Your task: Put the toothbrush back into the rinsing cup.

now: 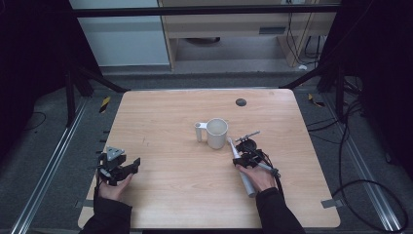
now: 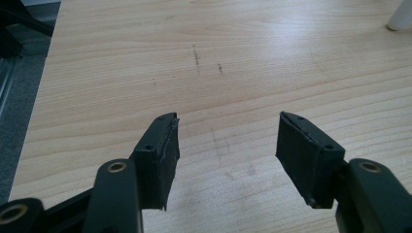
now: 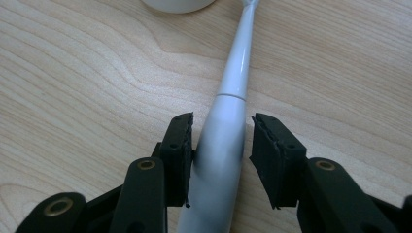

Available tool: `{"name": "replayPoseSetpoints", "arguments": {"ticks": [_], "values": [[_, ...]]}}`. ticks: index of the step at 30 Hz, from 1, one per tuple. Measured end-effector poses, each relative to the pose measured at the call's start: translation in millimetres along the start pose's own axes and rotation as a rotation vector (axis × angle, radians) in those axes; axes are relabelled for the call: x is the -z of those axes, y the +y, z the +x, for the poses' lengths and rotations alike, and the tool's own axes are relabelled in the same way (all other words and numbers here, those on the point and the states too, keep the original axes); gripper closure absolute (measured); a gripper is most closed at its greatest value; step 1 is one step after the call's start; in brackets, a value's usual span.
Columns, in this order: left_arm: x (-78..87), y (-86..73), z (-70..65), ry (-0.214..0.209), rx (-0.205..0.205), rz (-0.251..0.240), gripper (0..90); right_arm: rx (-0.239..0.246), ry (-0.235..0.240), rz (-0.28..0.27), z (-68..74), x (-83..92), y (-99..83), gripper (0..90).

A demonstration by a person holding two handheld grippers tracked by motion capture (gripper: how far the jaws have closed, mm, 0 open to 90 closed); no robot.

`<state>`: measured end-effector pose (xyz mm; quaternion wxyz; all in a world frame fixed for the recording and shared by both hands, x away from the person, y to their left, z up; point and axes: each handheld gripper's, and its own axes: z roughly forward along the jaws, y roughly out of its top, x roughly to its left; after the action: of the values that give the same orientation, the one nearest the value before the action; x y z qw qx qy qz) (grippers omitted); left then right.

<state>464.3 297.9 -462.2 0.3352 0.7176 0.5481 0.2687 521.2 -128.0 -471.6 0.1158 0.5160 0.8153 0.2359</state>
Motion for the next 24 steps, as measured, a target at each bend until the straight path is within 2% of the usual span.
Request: {"name": "replayPoseSetpoints", "arguments": {"ticks": [20, 21, 24], "values": [[-0.4, -0.2, -0.3, 0.000, -0.002, 0.002, 40.1, -0.016, 0.003, 0.059, 0.3, -4.4, 0.5, 61.0], [-0.4, -0.1, -0.5, 0.000, -0.002, 0.002, 40.1, -0.005, -0.001, 0.065, 0.0, -4.2, 0.7, 62.1], [-0.5, -0.2, -0.6, 0.000, -0.002, 0.003, 40.1, -0.010, 0.005, 0.071, 0.5, -3.8, 1.3, 65.9]]}}
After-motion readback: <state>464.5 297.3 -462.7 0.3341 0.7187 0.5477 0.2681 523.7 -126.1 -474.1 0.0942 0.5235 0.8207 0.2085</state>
